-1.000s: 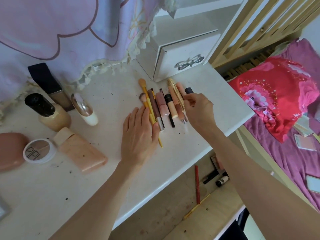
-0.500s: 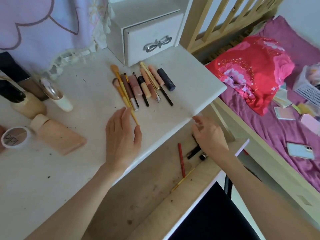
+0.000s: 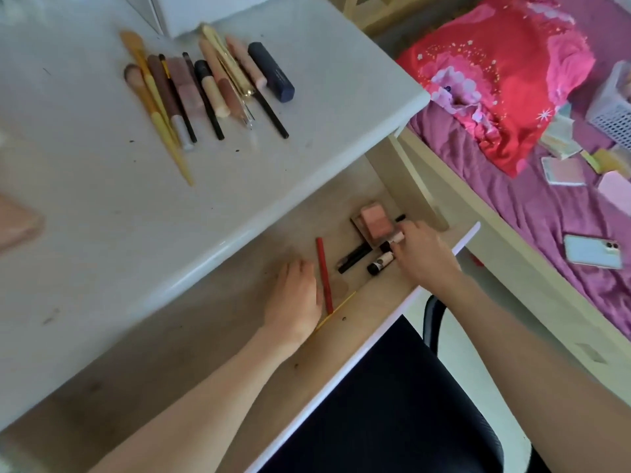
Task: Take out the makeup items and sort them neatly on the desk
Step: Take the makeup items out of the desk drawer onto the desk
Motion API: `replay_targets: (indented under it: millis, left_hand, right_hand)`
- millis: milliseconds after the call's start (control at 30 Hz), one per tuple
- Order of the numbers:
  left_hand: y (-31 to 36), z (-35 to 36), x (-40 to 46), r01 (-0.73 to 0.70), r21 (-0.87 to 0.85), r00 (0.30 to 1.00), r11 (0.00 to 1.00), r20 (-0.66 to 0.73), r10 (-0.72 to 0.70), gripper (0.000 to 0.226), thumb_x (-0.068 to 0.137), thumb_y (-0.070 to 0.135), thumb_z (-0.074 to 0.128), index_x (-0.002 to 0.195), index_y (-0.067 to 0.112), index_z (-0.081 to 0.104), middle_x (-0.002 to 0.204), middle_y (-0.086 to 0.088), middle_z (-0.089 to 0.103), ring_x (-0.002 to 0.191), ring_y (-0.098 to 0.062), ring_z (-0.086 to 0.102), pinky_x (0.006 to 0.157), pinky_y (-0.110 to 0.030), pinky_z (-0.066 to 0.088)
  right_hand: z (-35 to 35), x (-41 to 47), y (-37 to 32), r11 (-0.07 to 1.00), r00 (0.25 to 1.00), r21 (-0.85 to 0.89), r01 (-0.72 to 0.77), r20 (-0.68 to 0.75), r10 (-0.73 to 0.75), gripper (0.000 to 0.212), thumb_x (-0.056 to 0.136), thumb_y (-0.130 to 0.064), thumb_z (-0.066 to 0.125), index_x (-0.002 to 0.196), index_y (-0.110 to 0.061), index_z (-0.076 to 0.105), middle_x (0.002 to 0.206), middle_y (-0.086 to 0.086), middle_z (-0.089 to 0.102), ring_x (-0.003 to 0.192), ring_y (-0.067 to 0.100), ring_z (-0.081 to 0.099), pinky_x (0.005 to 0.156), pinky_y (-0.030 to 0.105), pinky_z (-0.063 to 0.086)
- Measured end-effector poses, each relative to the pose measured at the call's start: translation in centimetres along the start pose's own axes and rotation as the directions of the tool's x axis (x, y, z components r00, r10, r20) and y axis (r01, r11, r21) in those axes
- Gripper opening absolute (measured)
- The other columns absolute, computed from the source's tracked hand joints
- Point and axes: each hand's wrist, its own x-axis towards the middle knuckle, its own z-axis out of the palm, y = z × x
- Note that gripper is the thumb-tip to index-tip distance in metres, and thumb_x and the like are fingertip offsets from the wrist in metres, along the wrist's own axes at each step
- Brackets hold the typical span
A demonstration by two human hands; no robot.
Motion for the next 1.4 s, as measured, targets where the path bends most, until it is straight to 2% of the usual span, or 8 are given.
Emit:
replay_targets:
  millis: [267, 533, 667, 833, 1000, 1200, 1300, 1400]
  left_hand:
    - [1.6, 4.4, 4.3, 0.136, 0.278, 0.979, 0.951, -0.186, -0.086, 0.053, 0.083, 0.058, 0.052, 0.109, 0.012, 0.048, 0.108, -0.005, 0.05, 0.099, -0.022, 0.044, 0.082, -0.032, 0.035]
    - [2.4, 5.2, 5.8, 0.105, 0.314, 0.98, 0.944, -0.195, -0.044, 0.044, 0.087, 0.05, 0.052, 0.108, 0.011, 0.051, 0.11, -0.007, 0.047, 0.1, -0.025, 0.041, 0.083, -0.035, 0.034]
    - [2.9, 5.1, 6.3, 0.091, 0.351, 0.989, 0.932, -0.142, -0.043, 0.041, 0.09, 0.042, 0.051, 0.111, 0.007, 0.05, 0.117, -0.01, 0.046, 0.107, -0.027, 0.041, 0.086, -0.034, 0.033]
    - [2.8, 4.9, 6.2, 0.028, 0.398, 0.999, 0.917, -0.042, -0.012, 0.026, 0.087, 0.022, 0.057, 0.108, 0.008, 0.05, 0.114, -0.009, 0.049, 0.106, -0.025, 0.044, 0.085, -0.031, 0.036]
    - [2.0, 4.1, 6.1, -0.021, 0.267, 0.999, 0.963, -0.033, 0.031, 0.023, 0.097, 0.026, 0.045, 0.107, 0.008, 0.054, 0.109, -0.009, 0.056, 0.104, -0.024, 0.049, 0.084, -0.03, 0.037]
    - [1.1, 2.3, 4.9, 0.135, 0.016, 0.986, 0.991, 0.095, -0.136, 0.021, 0.097, 0.02, 0.045, 0.111, 0.007, 0.055, 0.111, -0.01, 0.059, 0.101, -0.022, 0.056, 0.087, -0.034, 0.047]
    - [1.0, 0.9, 3.5, 0.262, -0.136, 0.947, 0.956, 0.226, -0.227, 0.026, 0.097, 0.015, 0.043, 0.121, 0.009, 0.05, 0.122, -0.006, 0.057, 0.106, -0.019, 0.057, 0.085, -0.028, 0.048]
    - [1.3, -0.9, 1.3, 0.316, -0.213, 0.913, 0.925, 0.332, -0.235, 0.035, 0.1, 0.023, 0.034, 0.131, 0.009, 0.043, 0.131, -0.007, 0.052, 0.116, -0.018, 0.053, 0.089, -0.024, 0.043]
  right_hand:
    - [2.4, 5.4, 0.3, 0.978, 0.993, 0.177, -0.114, 0.051, 0.107, 0.052, 0.091, -0.039, 0.054, 0.125, -0.002, 0.043, 0.125, 0.019, 0.049, 0.115, 0.035, 0.045, 0.088, 0.038, 0.038]
    - [2.8, 6.8, 0.2, 0.936, 0.984, 0.304, -0.178, 0.067, 0.166, 0.071, 0.08, -0.044, 0.068, 0.133, -0.005, 0.039, 0.133, 0.016, 0.04, 0.121, 0.031, 0.041, 0.095, 0.038, 0.04]
    - [2.2, 6.8, 0.2, 0.887, 0.981, 0.418, -0.195, 0.097, 0.17, 0.07, 0.075, -0.039, 0.074, 0.129, -0.006, 0.042, 0.126, 0.013, 0.045, 0.103, 0.023, 0.05, 0.074, 0.029, 0.04]
    - [1.8, 6.4, 0.3, 0.778, 0.98, 0.596, -0.199, 0.094, 0.178, 0.043, 0.08, -0.029, 0.07, 0.112, -0.006, 0.053, 0.103, 0.009, 0.06, 0.086, 0.021, 0.057, 0.053, 0.022, 0.039]
    - [1.4, 5.9, 0.3, 0.707, 0.978, 0.679, -0.195, 0.077, 0.195, 0.025, 0.085, -0.026, 0.065, 0.1, -0.009, 0.055, 0.096, 0.008, 0.06, 0.088, 0.023, 0.057, 0.072, 0.034, 0.047]
    - [0.9, 4.0, -0.6, 0.481, 0.958, 0.849, -0.219, 0.094, 0.272, 0.017, 0.091, -0.023, 0.056, 0.102, -0.009, 0.054, 0.11, 0.016, 0.063, 0.1, 0.031, 0.061, 0.09, 0.051, 0.05]
    - [0.5, 1.9, -1.2, 0.35, 0.948, 0.914, -0.206, 0.097, 0.304, 0.016, 0.091, -0.02, 0.054, 0.104, -0.01, 0.055, 0.106, 0.013, 0.064, 0.098, 0.027, 0.062, 0.089, 0.046, 0.052]
    - [0.0, -0.8, -1.9, 0.217, 0.941, 0.958, -0.189, 0.113, 0.32, 0.02, 0.092, -0.017, 0.054, 0.111, -0.008, 0.056, 0.1, 0.007, 0.065, 0.086, 0.017, 0.063, 0.071, 0.03, 0.055]
